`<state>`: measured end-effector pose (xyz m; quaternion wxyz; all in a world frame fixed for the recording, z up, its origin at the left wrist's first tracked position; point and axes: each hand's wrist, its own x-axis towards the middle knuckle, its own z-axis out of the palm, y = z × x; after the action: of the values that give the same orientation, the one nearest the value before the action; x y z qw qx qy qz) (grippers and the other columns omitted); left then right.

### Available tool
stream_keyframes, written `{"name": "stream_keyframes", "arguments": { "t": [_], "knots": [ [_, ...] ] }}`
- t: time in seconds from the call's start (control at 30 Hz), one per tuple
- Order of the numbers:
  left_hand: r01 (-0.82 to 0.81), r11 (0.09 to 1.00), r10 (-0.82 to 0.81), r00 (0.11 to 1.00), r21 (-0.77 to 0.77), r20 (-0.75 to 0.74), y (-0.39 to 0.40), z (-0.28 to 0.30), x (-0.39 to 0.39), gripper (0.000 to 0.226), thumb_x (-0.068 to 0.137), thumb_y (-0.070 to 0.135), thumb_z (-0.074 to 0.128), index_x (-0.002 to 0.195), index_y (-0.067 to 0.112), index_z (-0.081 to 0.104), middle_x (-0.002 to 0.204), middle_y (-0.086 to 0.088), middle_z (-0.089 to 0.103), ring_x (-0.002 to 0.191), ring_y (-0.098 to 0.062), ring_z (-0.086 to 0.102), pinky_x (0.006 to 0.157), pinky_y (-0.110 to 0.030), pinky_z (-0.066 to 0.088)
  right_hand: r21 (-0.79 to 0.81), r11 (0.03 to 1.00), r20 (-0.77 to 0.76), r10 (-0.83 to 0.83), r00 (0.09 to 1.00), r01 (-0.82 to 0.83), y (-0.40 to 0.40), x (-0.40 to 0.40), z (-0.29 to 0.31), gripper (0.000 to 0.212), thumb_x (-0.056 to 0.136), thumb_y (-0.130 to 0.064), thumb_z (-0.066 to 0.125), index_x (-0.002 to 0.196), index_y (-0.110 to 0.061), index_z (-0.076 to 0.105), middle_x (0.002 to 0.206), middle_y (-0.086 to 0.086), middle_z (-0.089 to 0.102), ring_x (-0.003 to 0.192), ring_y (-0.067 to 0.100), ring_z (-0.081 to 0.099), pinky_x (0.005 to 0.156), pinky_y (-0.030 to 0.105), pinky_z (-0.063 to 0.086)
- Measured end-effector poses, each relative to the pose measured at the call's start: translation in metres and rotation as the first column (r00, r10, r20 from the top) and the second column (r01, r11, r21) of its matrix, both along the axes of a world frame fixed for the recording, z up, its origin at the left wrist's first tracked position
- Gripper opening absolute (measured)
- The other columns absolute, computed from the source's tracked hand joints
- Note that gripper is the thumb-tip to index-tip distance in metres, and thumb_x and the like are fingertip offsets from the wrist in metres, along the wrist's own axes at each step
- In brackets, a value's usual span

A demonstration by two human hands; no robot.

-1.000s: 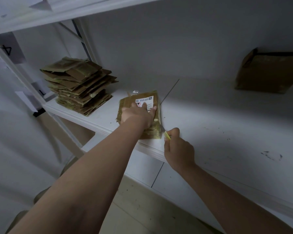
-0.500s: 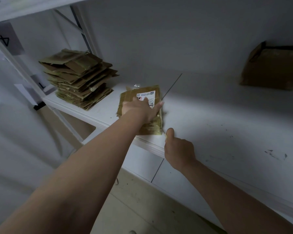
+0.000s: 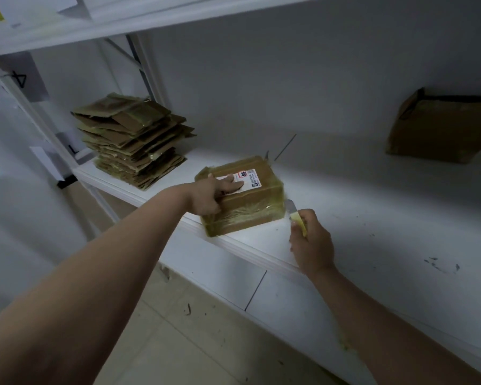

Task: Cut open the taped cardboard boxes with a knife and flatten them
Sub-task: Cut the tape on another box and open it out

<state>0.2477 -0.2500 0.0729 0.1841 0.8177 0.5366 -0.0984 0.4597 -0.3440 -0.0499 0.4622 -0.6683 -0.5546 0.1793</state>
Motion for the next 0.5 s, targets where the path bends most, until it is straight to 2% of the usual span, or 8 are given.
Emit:
{"name": "stream_keyframes", "arguments": {
  "t": [0.07, 0.13, 0.2, 0.27, 0.4, 0.5],
  "knots": [
    [-0.058, 0.998, 0.059, 0.989, -0.011, 0.133, -0.003, -0.006, -0.002, 0.077, 0.085, 0.011, 0.054, 0.149, 0.042, 0.024, 0.162, 0.008, 0.009, 0.148, -0.03, -0.008, 0.119, -0.053, -0.002, -0.031, 0.999, 0.109, -0.025, 0.994, 0.029, 0.006, 0.011, 0.001, 0.021, 0.094, -0.033, 0.04, 0.104, -0.019, 0.051, 0.085, 0.007, 0.067, 0.077, 0.034, 0.061, 0.064, 0.035, 0.048],
    [-0.12, 0.993, 0.113, 0.962, 0.016, 0.248, -0.009, -0.017, -0.001, 0.074, 0.076, 0.031, 0.053, 0.145, 0.046, 0.03, 0.161, 0.011, 0.012, 0.149, -0.026, -0.007, 0.118, -0.055, -0.005, -0.077, 0.996, 0.194, -0.02, 0.981, 0.035, 0.01, 0.02, 0.005, 0.017, 0.098, -0.027, 0.043, 0.105, -0.016, 0.052, 0.083, 0.005, 0.062, 0.075, 0.033, 0.056, 0.061, 0.032, 0.039],
    [-0.141, 0.986, 0.109, 0.953, 0.092, 0.284, -0.013, -0.026, -0.001, 0.076, 0.07, 0.045, 0.051, 0.144, 0.046, 0.033, 0.16, 0.013, 0.015, 0.149, -0.024, -0.004, 0.117, -0.055, -0.005, -0.1, 0.994, 0.22, -0.024, 0.975, 0.047, 0.015, 0.024, 0.008, 0.018, 0.098, -0.029, 0.042, 0.104, -0.015, 0.052, 0.081, 0.004, 0.057, 0.077, 0.034, 0.055, 0.062, 0.031, 0.033],
    [-0.14, 0.973, 0.082, 0.952, 0.182, 0.294, -0.013, -0.032, -0.001, 0.072, 0.078, 0.055, 0.059, 0.145, 0.044, 0.034, 0.159, 0.013, 0.018, 0.149, -0.025, -0.001, 0.117, -0.056, -0.001, -0.104, 0.994, 0.192, -0.021, 0.981, 0.042, 0.021, 0.024, 0.009, 0.021, 0.098, -0.033, 0.04, 0.101, -0.016, 0.052, 0.083, 0.006, 0.06, 0.081, 0.035, 0.057, 0.063, 0.032, 0.035],
    [-0.155, 0.949, 0.065, 0.949, 0.275, 0.31, -0.014, -0.038, -0.001, 0.061, 0.089, 0.049, 0.059, 0.144, 0.043, 0.034, 0.158, 0.013, 0.019, 0.149, -0.025, 0.002, 0.117, -0.056, 0.003, -0.093, 0.995, 0.15, -0.005, 0.989, 0.02, 0.031, 0.022, 0.007, 0.04, 0.087, -0.049, 0.029, 0.093, -0.018, 0.054, 0.082, 0.007, 0.063, 0.082, 0.035, 0.057, 0.067, 0.035, 0.041],
    [-0.158, 0.943, 0.063, 0.949, 0.292, 0.31, -0.013, -0.04, -0.001, 0.058, 0.091, 0.048, 0.057, 0.144, 0.043, 0.034, 0.158, 0.014, 0.02, 0.149, -0.026, 0.002, 0.117, -0.057, 0.003, -0.075, 0.997, 0.185, 0.034, 0.982, -0.02, 0.038, 0.026, 0.004, 0.039, 0.087, -0.048, 0.03, 0.091, -0.018, 0.054, 0.079, 0.007, 0.062, 0.079, 0.035, 0.057, 0.066, 0.035, 0.043]
  ]
}}
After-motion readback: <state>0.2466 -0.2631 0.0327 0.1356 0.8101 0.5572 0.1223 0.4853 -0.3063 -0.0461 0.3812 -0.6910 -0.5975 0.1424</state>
